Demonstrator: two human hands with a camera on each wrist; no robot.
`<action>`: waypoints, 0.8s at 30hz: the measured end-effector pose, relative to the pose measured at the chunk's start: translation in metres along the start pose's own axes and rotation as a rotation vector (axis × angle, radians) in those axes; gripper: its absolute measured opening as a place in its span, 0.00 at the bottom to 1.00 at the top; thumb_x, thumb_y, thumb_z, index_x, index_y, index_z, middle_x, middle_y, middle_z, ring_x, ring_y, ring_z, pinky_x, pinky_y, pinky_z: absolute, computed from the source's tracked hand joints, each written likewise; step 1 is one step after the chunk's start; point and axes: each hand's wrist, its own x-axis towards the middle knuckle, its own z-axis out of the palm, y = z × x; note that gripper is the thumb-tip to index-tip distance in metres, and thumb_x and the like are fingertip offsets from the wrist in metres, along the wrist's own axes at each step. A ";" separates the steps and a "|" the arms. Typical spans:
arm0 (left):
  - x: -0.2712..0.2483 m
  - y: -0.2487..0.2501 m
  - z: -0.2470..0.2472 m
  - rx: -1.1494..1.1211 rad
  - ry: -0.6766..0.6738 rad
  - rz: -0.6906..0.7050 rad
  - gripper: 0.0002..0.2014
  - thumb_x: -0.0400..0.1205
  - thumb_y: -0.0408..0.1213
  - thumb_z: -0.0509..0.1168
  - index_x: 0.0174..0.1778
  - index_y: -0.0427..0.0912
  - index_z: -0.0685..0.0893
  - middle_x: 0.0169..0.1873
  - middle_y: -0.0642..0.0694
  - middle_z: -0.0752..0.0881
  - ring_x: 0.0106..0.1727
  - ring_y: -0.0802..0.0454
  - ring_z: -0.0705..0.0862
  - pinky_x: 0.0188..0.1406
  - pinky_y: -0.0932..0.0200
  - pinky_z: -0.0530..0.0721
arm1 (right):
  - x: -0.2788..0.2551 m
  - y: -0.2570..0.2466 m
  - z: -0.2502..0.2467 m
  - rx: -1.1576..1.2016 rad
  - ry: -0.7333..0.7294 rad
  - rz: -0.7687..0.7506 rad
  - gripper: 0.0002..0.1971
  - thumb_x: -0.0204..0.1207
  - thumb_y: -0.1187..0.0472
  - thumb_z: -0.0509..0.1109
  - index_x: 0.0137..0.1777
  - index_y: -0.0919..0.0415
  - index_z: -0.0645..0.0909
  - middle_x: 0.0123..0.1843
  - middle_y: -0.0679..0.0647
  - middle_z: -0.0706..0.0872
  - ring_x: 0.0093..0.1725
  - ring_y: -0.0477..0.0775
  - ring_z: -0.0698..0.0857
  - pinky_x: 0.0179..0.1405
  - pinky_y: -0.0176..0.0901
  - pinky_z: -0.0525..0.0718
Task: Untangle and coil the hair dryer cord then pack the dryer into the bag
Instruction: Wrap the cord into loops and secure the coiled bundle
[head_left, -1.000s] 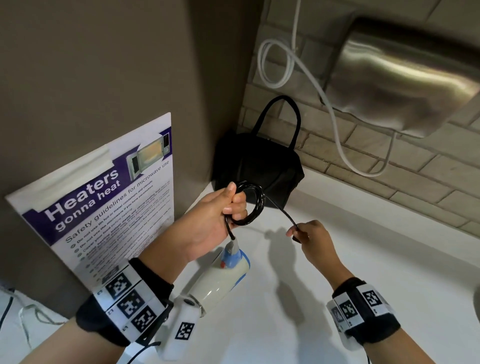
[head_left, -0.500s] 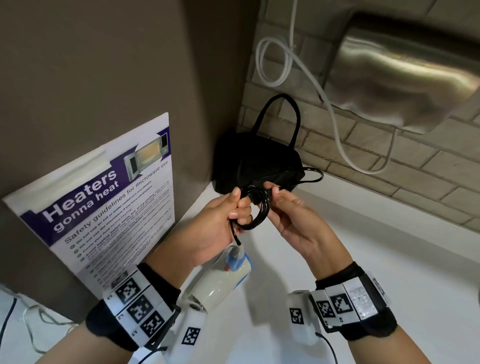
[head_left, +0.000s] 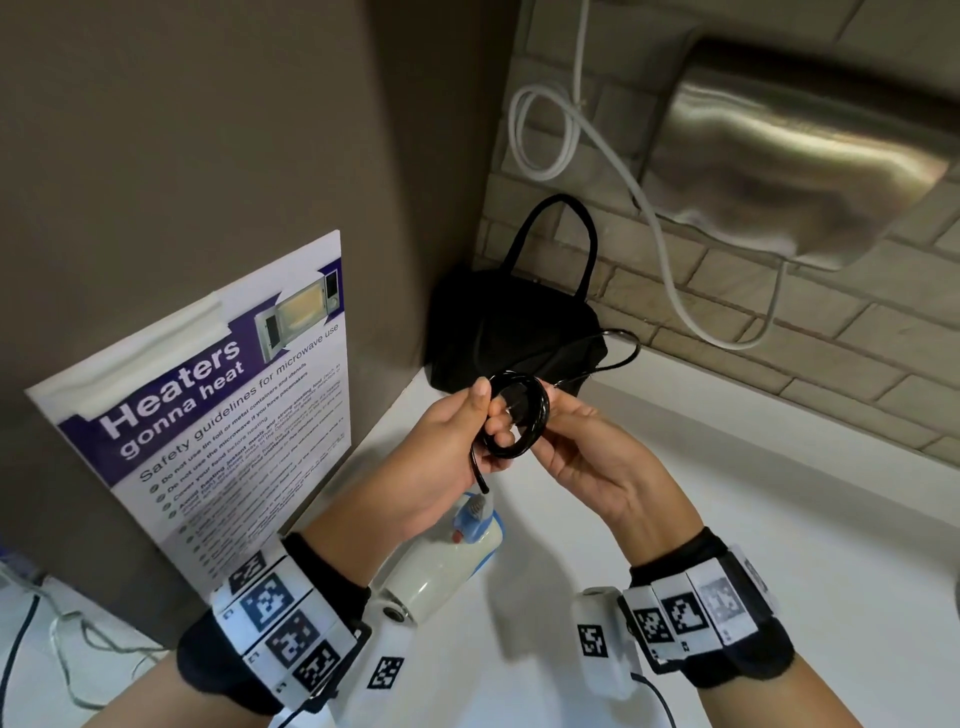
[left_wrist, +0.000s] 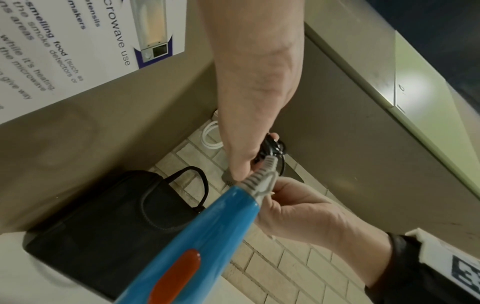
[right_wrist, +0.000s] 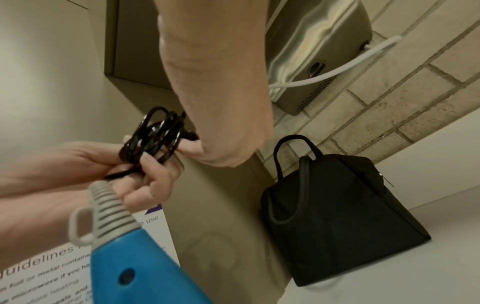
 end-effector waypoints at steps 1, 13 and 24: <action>0.000 0.001 0.001 0.004 0.010 -0.005 0.19 0.89 0.45 0.49 0.34 0.43 0.72 0.24 0.54 0.73 0.28 0.60 0.76 0.39 0.59 0.79 | -0.001 0.000 -0.001 0.009 0.000 0.002 0.12 0.83 0.73 0.57 0.56 0.70 0.82 0.43 0.60 0.91 0.40 0.51 0.91 0.35 0.36 0.89; 0.004 -0.011 0.006 0.220 0.107 0.023 0.21 0.88 0.50 0.49 0.57 0.43 0.84 0.57 0.31 0.86 0.61 0.35 0.85 0.69 0.39 0.78 | -0.014 -0.004 0.008 -0.172 -0.101 0.054 0.13 0.77 0.71 0.63 0.39 0.61 0.89 0.37 0.56 0.91 0.35 0.51 0.89 0.41 0.42 0.87; 0.013 -0.015 -0.001 0.090 0.167 0.033 0.19 0.89 0.48 0.50 0.44 0.48 0.86 0.37 0.50 0.89 0.48 0.51 0.87 0.62 0.51 0.79 | -0.035 0.001 0.020 -0.213 -0.095 -0.089 0.28 0.73 0.56 0.72 0.72 0.59 0.71 0.48 0.54 0.89 0.50 0.50 0.87 0.62 0.53 0.79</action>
